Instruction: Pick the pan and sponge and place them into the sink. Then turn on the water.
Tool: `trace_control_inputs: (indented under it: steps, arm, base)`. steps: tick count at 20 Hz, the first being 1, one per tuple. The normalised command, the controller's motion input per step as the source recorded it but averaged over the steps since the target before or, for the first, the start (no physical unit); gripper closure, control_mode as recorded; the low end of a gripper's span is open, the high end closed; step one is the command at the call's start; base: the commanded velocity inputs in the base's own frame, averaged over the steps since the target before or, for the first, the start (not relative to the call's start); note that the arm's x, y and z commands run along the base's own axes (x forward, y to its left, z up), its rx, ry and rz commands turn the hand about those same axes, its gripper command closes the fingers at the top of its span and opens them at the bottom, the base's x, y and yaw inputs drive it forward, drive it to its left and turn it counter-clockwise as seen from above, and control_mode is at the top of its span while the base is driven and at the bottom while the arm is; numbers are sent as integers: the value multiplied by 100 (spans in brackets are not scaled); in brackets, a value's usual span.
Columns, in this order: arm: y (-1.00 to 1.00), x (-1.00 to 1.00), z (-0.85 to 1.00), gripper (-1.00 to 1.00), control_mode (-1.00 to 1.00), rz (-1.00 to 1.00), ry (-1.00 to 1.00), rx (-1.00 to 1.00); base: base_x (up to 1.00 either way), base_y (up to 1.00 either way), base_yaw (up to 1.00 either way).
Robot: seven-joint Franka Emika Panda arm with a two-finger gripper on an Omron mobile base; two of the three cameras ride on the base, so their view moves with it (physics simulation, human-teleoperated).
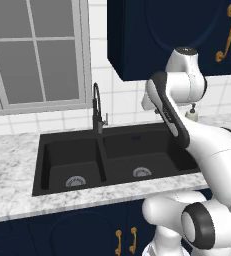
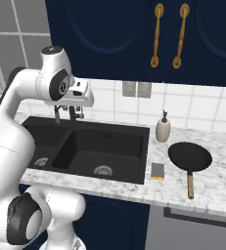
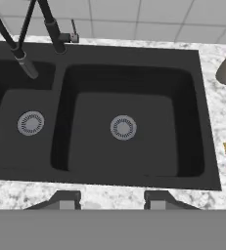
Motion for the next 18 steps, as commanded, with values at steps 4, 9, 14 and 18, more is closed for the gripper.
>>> trace_control_inputs:
  steps: [4, 9, 14, 18]
  arm:
    - [-32, -17, -5, -100, -100, -5, 1, -2]
    - [-96, -56, -18, -100, -100, -8, 1, -2]
    - [-100, -31, -24, -100, -100, -7, 14, 2]
    - [-100, -19, -47, -100, -100, -16, 10, -3]
  base:
    - [0, 0, 0]
    - [0, 0, 0]
    - [0, 0, 0]
    - [0, 0, 0]
